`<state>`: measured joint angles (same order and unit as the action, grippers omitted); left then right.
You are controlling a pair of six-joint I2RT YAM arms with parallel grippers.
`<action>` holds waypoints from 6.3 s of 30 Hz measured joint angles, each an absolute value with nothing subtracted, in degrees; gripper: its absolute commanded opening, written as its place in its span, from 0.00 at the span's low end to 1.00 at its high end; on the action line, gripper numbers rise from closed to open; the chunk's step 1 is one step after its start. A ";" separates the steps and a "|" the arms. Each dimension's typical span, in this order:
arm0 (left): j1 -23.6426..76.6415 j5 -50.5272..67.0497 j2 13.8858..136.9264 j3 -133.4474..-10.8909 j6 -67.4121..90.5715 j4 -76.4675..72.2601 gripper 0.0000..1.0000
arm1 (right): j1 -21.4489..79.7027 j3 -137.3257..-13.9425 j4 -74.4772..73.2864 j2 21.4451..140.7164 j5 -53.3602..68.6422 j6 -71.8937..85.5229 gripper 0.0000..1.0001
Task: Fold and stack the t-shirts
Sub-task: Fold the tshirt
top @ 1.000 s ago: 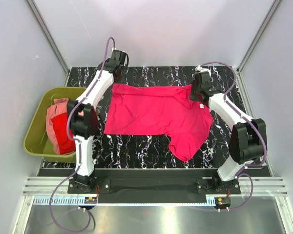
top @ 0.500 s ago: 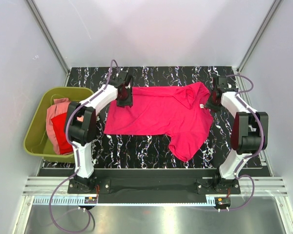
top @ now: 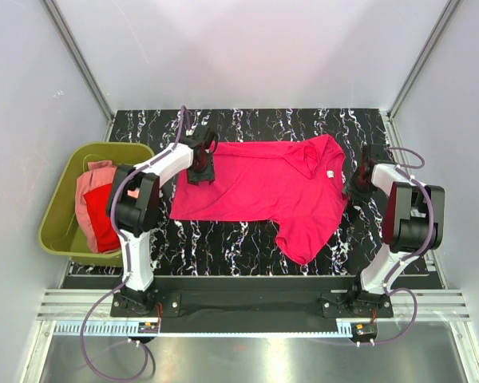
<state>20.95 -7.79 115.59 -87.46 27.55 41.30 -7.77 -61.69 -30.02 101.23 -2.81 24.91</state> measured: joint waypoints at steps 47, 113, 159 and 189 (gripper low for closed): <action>27.09 -9.10 100.33 -65.78 30.61 41.76 0.52 | 10.17 -39.75 -46.68 71.61 2.50 49.58 0.14; 30.11 -18.50 97.17 -68.95 31.27 48.40 0.50 | 31.64 -44.27 -56.80 70.32 -6.92 64.51 0.00; 25.69 -12.27 97.34 -76.47 31.94 50.52 0.62 | 34.37 -62.00 -59.35 88.90 -11.51 55.37 0.28; 14.66 3.68 120.27 -110.65 23.77 47.29 0.59 | 3.62 -107.48 -40.49 124.46 0.40 14.74 0.46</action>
<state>14.66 3.68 120.27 -110.65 23.77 47.29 3.62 -107.48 -40.49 124.46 0.40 14.74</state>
